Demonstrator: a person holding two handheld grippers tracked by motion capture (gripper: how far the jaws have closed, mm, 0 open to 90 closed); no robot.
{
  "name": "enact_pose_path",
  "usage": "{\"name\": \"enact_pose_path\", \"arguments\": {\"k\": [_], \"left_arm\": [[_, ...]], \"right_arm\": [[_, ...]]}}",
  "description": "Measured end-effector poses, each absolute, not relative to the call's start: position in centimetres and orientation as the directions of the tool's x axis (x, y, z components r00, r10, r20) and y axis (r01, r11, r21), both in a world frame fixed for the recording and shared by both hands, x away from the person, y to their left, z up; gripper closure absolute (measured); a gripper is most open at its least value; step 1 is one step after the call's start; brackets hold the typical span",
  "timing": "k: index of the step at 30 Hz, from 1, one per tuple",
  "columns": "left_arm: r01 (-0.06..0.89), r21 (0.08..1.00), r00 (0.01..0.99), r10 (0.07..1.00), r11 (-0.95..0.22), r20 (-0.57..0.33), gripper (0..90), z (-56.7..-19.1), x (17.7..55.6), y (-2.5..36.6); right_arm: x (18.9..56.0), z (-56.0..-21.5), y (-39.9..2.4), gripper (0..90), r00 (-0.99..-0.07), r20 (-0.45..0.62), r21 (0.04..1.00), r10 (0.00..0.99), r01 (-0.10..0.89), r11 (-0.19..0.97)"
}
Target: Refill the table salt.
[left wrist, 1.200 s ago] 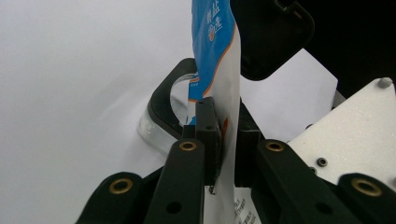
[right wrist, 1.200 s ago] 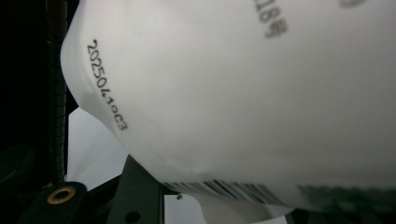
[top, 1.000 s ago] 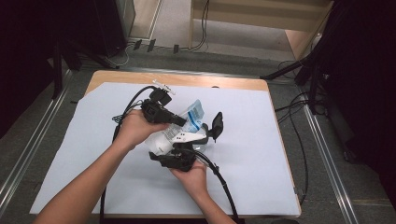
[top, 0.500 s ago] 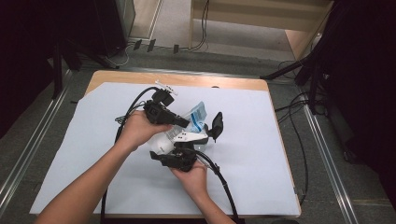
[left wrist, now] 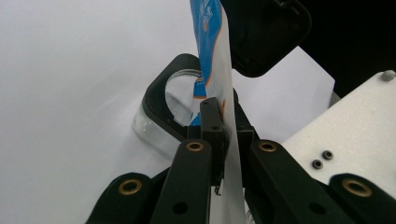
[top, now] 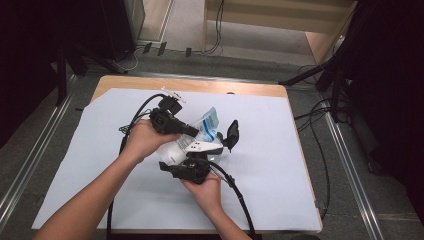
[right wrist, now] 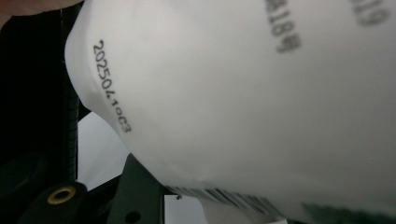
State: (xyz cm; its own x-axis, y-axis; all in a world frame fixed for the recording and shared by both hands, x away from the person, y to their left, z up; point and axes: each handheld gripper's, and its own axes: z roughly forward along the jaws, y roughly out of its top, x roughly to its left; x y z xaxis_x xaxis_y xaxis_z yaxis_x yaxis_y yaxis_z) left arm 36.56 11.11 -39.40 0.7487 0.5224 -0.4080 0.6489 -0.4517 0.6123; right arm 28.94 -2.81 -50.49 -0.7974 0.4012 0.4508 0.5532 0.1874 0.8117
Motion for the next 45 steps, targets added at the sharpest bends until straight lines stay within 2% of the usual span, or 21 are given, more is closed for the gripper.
{"name": "enact_pose_path", "arguments": {"k": [8, 11, 15, 21, 24, 28, 33, 38, 40, 45], "left_arm": [[0.684, 0.583, 0.719, 0.542, -0.438, -0.436, 90.0, -39.6, 36.8, 10.5], [0.691, 0.579, 0.712, 0.547, -0.433, -0.44, 90.0, -39.6, 36.8, 10.3], [0.693, 0.579, 0.711, 0.539, -0.429, -0.451, 89.2, -39.6, 36.9, 10.4], [0.687, 0.583, 0.719, 0.516, -0.433, -0.465, 79.1, -39.3, 36.7, 10.8], [0.677, 0.59, 0.729, 0.51, -0.44, -0.456, 77.8, -39.2, 36.4, 11.1], [0.674, 0.592, 0.731, 0.514, -0.442, -0.449, 80.9, -39.2, 36.2, 11.4], [0.664, 0.589, 0.738, 0.529, -0.46, -0.419, 89.7, -39.3, 36.1, 11.2], [0.676, 0.587, 0.726, 0.539, -0.446, -0.427, 90.0, -39.2, 36.1, 11.1], [0.683, 0.582, 0.719, 0.542, -0.44, -0.435, 90.0, -39.2, 36.2, 11.0], [0.689, 0.578, 0.714, 0.546, -0.438, -0.438, 90.0, -39.3, 36.2, 10.9]], "right_arm": [[28.9, -50.4, -2.8, 57.0, -0.817, 0.387, 0.816, 0.428, 0.519, 0.254], [29.0, -50.3, -2.8, 60.1, -0.812, 0.381, 0.815, 0.442, 0.521, 0.253], [29.0, -50.3, -2.9, 62.9, -0.795, 0.415, 0.809, 0.443, 0.545, 0.221], [29.0, -50.4, -2.9, 63.9, -0.774, 0.479, 0.797, 0.414, 0.581, 0.165], [29.2, -50.3, -3.2, 64.1, -0.763, 0.501, 0.792, 0.409, 0.595, 0.139], [29.3, -50.2, -3.5, 64.1, -0.754, 0.522, 0.786, 0.398, 0.606, 0.118], [29.2, -50.3, -3.2, 62.4, -0.77, 0.497, 0.795, 0.401, 0.589, 0.146], [29.1, -50.1, -3.1, 58.2, -0.782, 0.47, 0.804, 0.409, 0.571, 0.168], [29.0, -50.0, -3.0, 56.3, -0.797, 0.426, 0.819, 0.428, 0.541, 0.193], [28.8, -50.0, -2.9, 57.3, -0.801, 0.385, 0.823, 0.458, 0.522, 0.222]]}}
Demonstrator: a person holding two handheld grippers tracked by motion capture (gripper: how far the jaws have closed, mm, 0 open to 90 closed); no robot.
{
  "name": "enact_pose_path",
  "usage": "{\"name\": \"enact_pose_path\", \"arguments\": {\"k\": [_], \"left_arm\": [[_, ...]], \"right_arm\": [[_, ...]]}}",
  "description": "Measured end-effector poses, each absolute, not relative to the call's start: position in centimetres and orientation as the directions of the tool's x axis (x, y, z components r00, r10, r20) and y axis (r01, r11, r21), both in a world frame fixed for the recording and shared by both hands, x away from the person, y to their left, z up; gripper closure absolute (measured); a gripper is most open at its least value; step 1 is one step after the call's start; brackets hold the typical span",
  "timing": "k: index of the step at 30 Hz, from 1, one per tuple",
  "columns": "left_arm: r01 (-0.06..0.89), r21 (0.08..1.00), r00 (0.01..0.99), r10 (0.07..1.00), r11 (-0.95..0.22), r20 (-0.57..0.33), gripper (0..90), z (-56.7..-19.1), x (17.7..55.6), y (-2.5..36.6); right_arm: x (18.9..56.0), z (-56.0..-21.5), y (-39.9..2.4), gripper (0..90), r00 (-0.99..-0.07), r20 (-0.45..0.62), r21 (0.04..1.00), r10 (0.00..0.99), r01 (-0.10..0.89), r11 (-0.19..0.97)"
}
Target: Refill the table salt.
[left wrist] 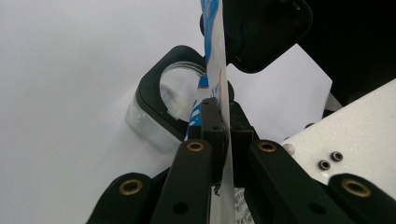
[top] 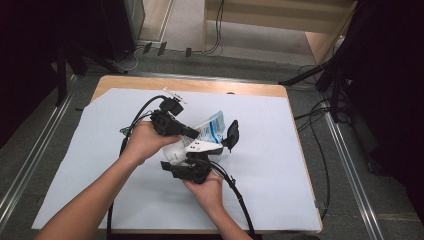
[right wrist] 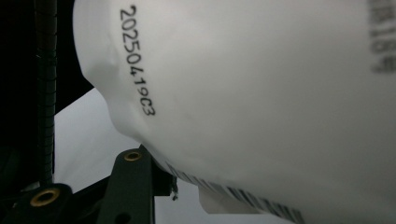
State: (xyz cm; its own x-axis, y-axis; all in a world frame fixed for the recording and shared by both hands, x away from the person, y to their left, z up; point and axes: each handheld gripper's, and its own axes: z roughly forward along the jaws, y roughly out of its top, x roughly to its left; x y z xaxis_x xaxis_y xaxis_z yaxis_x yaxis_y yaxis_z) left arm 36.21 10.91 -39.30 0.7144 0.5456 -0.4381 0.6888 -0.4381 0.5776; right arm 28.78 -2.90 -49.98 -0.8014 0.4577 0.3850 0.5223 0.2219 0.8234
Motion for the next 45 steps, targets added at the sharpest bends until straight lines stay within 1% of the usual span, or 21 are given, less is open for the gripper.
{"name": "enact_pose_path", "arguments": {"k": [10, 14, 16, 19, 21, 31, 38, 45], "left_arm": [[0.685, 0.584, 0.717, 0.541, -0.435, -0.439, 89.7, -39.1, 36.2, 11.2], [0.687, 0.584, 0.717, 0.533, -0.432, -0.449, 86.9, -39.1, 36.1, 11.3], [0.686, 0.588, 0.718, 0.53, -0.428, -0.452, 83.9, -39.0, 36.1, 11.4], [0.685, 0.595, 0.719, 0.523, -0.42, -0.459, 83.0, -38.9, 36.0, 11.5], [0.685, 0.598, 0.718, 0.524, -0.415, -0.459, 83.1, -38.8, 36.0, 11.6], [0.681, 0.604, 0.719, 0.535, -0.414, -0.444, 89.5, -38.8, 36.0, 11.4], [0.689, 0.6, 0.708, 0.55, -0.405, -0.442, 89.9, -38.7, 36.0, 11.7], [0.68, 0.61, 0.715, 0.55, -0.406, -0.431, 89.4, -38.7, 36.0, 11.9]], "right_arm": [[28.9, -50.0, -2.9, 61.1, -0.778, 0.453, 0.806, 0.435, 0.566, 0.174], [29.0, -50.0, -2.8, 61.8, -0.774, 0.468, 0.803, 0.427, 0.574, 0.159], [29.1, -50.1, -2.9, 61.9, -0.769, 0.483, 0.799, 0.419, 0.583, 0.15], [29.1, -50.0, -3.0, 62.1, -0.762, 0.505, 0.793, 0.406, 0.595, 0.13], [29.2, -49.9, -3.1, 62.1, -0.76, 0.512, 0.793, 0.401, 0.598, 0.121], [29.2, -49.7, -3.0, 61.3, -0.762, 0.512, 0.793, 0.396, 0.597, 0.122], [29.3, -49.5, -2.7, 59.9, -0.772, 0.493, 0.797, 0.402, 0.586, 0.148], [29.5, -49.3, -2.5, 60.9, -0.767, 0.504, 0.79, 0.398, 0.596, 0.147]]}}
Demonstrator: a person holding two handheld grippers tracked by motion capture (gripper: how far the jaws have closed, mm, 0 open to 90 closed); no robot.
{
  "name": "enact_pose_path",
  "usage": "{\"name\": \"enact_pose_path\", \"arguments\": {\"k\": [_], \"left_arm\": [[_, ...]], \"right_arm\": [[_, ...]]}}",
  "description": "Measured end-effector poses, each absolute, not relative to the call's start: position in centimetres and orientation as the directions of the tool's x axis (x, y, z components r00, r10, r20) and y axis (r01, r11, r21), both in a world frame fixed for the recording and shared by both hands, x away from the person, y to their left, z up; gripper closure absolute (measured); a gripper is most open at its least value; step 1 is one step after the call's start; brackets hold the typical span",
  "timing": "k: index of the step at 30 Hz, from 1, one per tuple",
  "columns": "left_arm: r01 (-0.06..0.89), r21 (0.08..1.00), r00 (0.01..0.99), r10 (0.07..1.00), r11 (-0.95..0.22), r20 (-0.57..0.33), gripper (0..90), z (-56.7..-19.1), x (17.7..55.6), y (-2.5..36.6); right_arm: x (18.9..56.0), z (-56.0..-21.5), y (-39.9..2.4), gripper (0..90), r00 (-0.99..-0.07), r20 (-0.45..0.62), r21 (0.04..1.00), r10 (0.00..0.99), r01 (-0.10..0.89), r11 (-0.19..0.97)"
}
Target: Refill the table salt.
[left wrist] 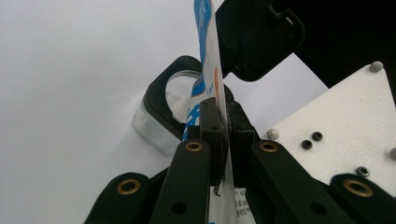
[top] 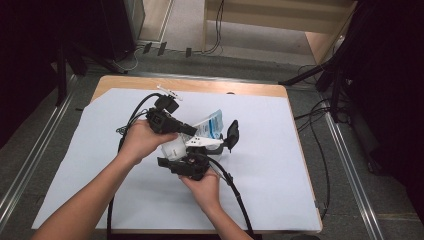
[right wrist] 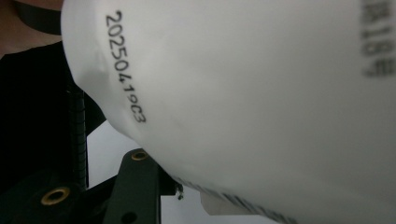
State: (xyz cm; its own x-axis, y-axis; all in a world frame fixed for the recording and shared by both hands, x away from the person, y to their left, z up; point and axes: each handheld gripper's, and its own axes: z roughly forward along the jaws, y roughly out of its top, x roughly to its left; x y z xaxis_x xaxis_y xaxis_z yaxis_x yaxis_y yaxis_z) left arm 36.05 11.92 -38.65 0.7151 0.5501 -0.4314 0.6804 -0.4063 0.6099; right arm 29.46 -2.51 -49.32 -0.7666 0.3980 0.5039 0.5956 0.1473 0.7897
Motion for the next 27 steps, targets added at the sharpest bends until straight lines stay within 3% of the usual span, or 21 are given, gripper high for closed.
{"name": "enact_pose_path", "arguments": {"k": [27], "left_arm": [[0.696, 0.606, 0.699, 0.556, -0.385, -0.449, 88.8, -38.71, 36.27, 11.97]], "right_arm": [[29.77, -49.12, -2.31, 60.7, -0.766, 0.516, 0.784, 0.383, 0.603, 0.147]]}}
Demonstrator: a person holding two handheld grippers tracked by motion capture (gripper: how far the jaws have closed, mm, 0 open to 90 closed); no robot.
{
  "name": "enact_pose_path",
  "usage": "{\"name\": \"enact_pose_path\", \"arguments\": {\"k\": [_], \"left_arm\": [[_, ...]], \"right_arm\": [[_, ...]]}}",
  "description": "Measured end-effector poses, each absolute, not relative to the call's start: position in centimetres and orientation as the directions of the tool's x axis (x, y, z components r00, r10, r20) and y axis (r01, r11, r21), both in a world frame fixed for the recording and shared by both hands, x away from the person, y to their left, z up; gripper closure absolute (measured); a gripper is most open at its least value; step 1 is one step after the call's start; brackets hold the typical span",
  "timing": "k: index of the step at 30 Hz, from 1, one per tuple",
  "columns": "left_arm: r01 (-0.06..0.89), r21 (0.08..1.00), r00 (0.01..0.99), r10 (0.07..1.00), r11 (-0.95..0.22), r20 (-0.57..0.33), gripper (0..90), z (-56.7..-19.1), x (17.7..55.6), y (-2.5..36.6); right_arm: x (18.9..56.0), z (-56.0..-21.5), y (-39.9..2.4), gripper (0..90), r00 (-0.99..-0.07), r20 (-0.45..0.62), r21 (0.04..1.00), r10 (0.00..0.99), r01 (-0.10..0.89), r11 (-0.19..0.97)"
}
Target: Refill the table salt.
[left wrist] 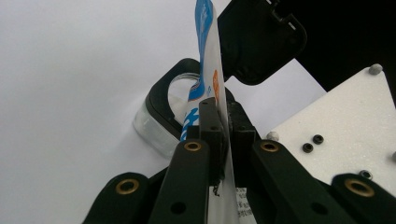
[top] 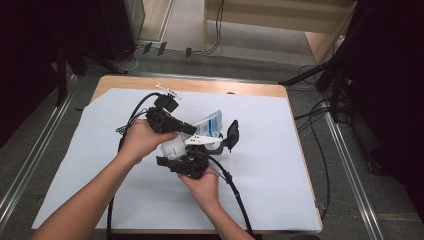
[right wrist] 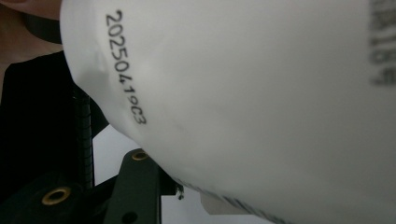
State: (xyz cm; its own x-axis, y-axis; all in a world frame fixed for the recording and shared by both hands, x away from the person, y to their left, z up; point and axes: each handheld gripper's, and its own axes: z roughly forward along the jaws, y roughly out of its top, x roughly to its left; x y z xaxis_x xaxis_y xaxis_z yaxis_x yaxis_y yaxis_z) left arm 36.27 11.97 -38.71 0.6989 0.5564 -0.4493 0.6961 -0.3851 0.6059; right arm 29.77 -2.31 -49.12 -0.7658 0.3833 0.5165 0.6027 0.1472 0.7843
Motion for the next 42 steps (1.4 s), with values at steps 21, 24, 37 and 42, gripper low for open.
{"name": "enact_pose_path", "arguments": {"k": [21, 24, 37, 42], "left_arm": [[0.691, 0.612, 0.703, 0.553, -0.384, -0.447, 88.8, -38.5, 36.23, 11.7], [0.693, 0.613, 0.7, 0.554, -0.378, -0.45, 88.7, -38.48, 36.26, 11.7], [0.688, 0.623, 0.704, 0.552, -0.372, -0.447, 88.5, -38.4, 36.38, 11.51], [0.683, 0.626, 0.707, 0.555, -0.376, -0.439, 88.7, -38.18, 36.37, 11.39]], "right_arm": [[29.52, -48.91, -2.26, 60.9, -0.765, 0.522, 0.79, 0.378, 0.601, 0.125], [29.6, -48.94, -2.25, 61.0, -0.763, 0.529, 0.788, 0.372, 0.604, 0.119], [29.94, -48.94, -2.47, 61.4, -0.765, 0.528, 0.792, 0.369, 0.601, 0.111], [30.03, -48.86, -2.43, 61.4, -0.763, 0.533, 0.791, 0.366, 0.603, 0.104]]}}
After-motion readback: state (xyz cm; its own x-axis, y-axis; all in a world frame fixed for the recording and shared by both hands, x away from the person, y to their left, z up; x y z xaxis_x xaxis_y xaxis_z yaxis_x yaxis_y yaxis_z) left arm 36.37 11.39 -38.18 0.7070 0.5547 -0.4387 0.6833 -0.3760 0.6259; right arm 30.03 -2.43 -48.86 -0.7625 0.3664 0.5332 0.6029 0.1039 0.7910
